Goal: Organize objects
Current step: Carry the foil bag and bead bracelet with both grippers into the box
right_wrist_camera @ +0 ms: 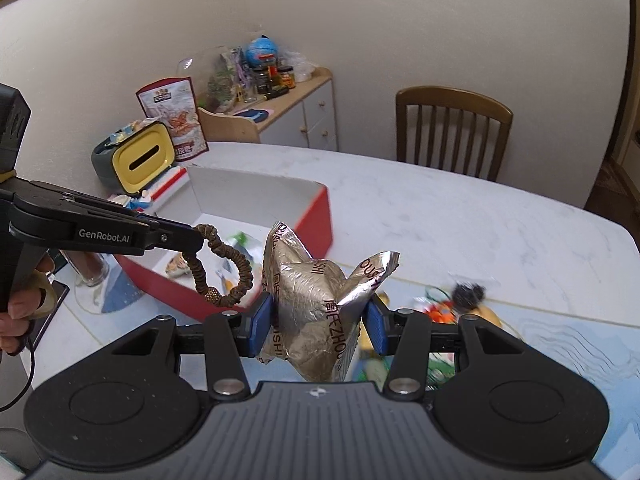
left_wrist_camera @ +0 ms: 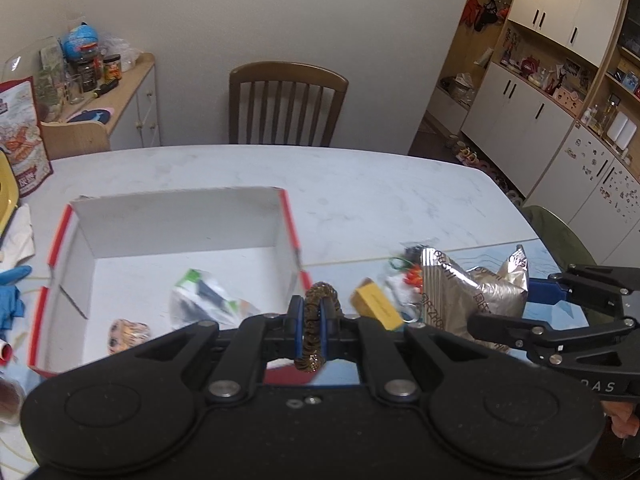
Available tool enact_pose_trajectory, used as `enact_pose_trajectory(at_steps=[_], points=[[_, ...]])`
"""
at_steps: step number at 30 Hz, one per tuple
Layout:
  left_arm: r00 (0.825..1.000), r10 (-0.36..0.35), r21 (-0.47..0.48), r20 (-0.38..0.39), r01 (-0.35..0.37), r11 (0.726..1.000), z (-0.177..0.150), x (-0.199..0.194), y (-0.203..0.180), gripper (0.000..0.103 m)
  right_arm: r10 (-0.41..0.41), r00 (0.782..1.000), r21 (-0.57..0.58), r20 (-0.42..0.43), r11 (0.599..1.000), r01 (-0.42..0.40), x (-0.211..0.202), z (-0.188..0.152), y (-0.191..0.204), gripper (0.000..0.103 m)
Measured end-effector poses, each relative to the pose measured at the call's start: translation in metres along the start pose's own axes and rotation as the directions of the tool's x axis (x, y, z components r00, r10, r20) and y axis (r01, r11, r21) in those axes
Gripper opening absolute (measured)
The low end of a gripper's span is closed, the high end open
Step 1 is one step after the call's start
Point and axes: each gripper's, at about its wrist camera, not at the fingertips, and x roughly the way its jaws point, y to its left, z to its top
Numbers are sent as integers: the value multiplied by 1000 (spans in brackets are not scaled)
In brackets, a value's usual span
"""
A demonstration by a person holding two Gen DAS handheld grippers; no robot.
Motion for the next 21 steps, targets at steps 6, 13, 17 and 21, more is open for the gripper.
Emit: enact_pose_trajectory(at_steps=[6, 13, 17, 21], points=[[999, 34, -2, 1, -34, 999, 8, 1, 34, 6, 13, 1000, -16, 1, 1000, -13, 25, 20, 27, 48], [995, 94, -12, -18, -95, 995, 15, 10, 73, 6, 16, 1000, -42, -22, 999, -17, 64, 35, 56, 48], [992, 125, -16, -28, -126, 992, 18, 17, 94, 6, 14, 999, -49, -34, 999, -15, 87, 45, 68, 48], [988, 148, -14, -42, -149, 989, 21, 27, 111, 6, 1, 999, -74, -48, 997, -5, 111, 53, 77, 48]])
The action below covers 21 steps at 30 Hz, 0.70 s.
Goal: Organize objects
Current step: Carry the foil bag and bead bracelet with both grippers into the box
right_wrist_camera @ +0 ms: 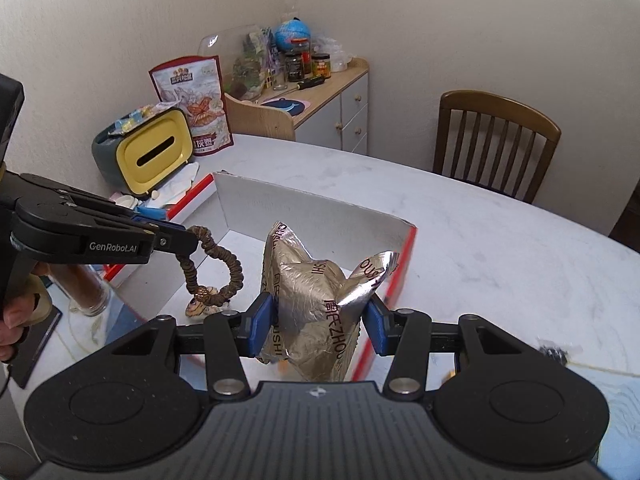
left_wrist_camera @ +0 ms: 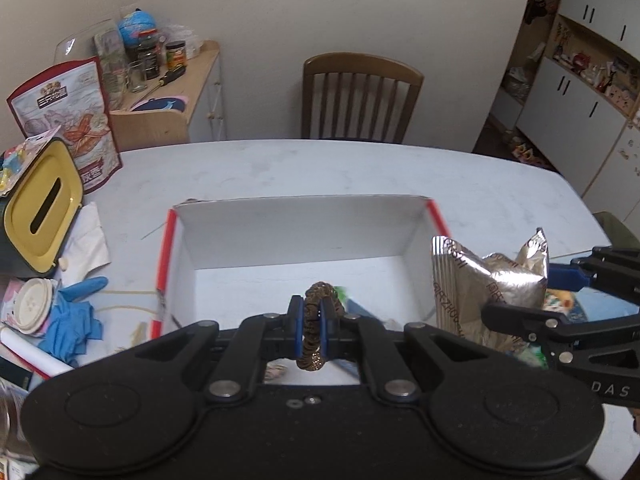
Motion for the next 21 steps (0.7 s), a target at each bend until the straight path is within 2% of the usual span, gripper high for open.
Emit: enact_pose_trajectory(at_steps=[9, 21], points=[[996, 70, 20, -48, -69, 997, 7, 38, 25, 6, -4, 998, -14, -60, 1000, 3, 54, 17, 12, 48], [981, 150, 54, -123, -144, 988, 10, 83, 42, 7, 39, 989, -5, -145, 999, -41, 108, 17, 21, 48]])
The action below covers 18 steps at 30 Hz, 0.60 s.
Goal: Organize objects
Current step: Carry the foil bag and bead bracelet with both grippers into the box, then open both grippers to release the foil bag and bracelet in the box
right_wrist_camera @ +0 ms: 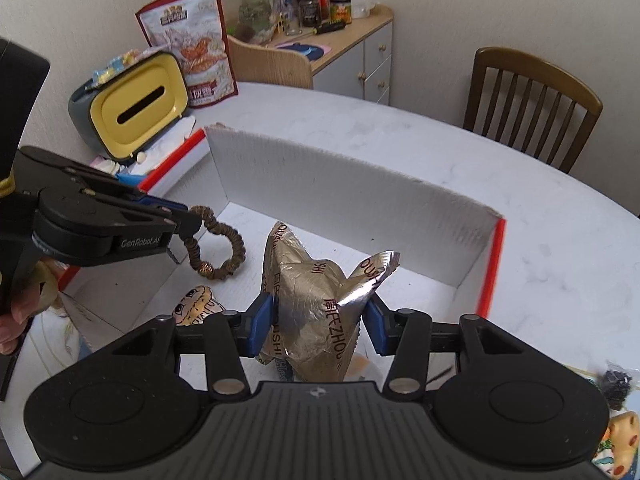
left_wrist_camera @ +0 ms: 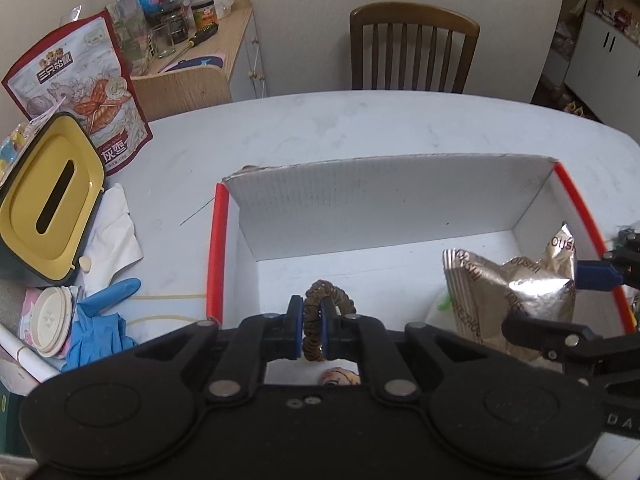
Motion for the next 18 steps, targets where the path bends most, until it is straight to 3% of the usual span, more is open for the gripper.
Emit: enact_pose_trajectory(at_steps=[9, 13, 16, 18], points=[[999, 26, 15, -35, -26, 1000, 6, 20, -3, 18, -6, 1000, -16, -2, 1000, 6, 15, 6, -1, 49], [998, 33, 14, -49, -32, 999, 6, 23, -4, 21, 0, 1000, 6, -6, 1000, 0, 17, 7, -6, 54], [998, 36, 14, -53, -35, 999, 5, 23, -5, 32, 1, 1000, 11, -5, 1000, -1, 17, 7, -9, 60], [998, 36, 13, -50, -35, 999, 5, 22, -5, 48, 5, 1000, 18, 0, 1000, -5, 15, 7, -11, 61]])
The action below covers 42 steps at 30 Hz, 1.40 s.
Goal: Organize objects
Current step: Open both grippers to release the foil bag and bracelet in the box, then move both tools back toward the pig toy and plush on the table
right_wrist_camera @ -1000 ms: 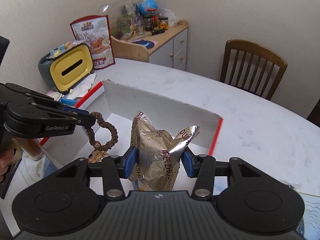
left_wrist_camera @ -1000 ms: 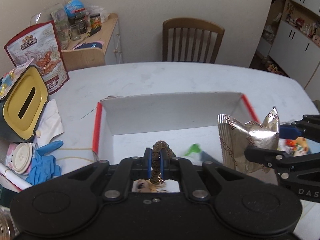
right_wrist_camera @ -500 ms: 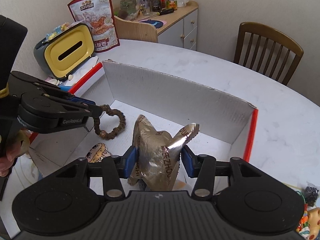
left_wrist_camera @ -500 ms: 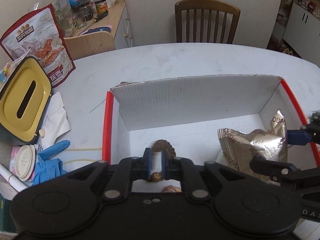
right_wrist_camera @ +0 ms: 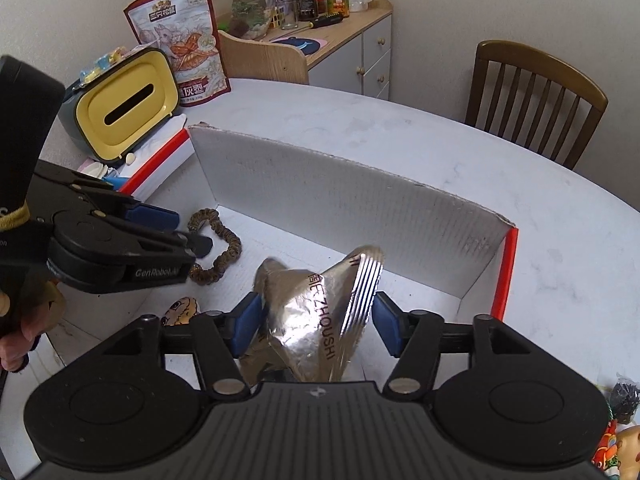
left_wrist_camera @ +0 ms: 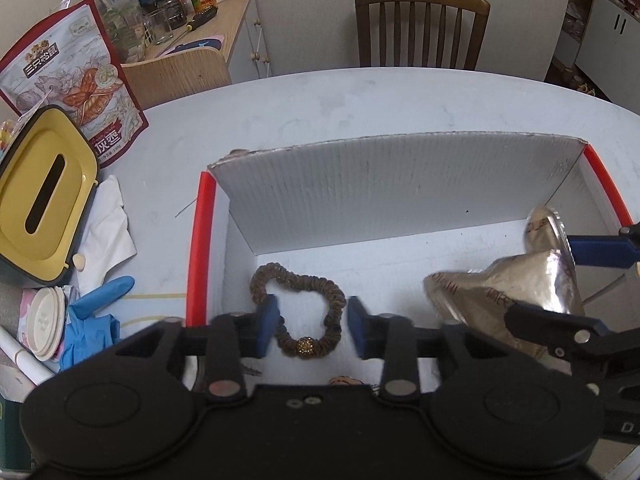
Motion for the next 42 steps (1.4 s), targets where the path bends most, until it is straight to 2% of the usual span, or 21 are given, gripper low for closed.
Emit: enact_pose_trajectory(at_steps=[8, 17, 21, 32, 42], points=[[1000, -8, 4, 26, 8, 1000, -1, -11, -4, 59, 15, 999, 21, 32, 1000, -16, -19, -3, -6, 67], [997, -30, 11, 70, 30, 1000, -4, -39, -12, 64, 16, 996, 30, 83, 999, -18, -52, -10, -10, 67], [995, -39, 10, 90, 38, 999, -6, -55, -16, 65, 28, 993, 32, 113, 999, -32, -71, -14, -11, 71], [982, -69, 15, 173, 68, 998, -16, -105, -35, 75, 29, 980, 28, 199, 999, -35, -123, -31, -18, 72], [969, -102, 9, 225, 103, 995, -26, -139, -67, 83, 8, 964, 51, 267, 998, -22, -173, -63, -48, 76]])
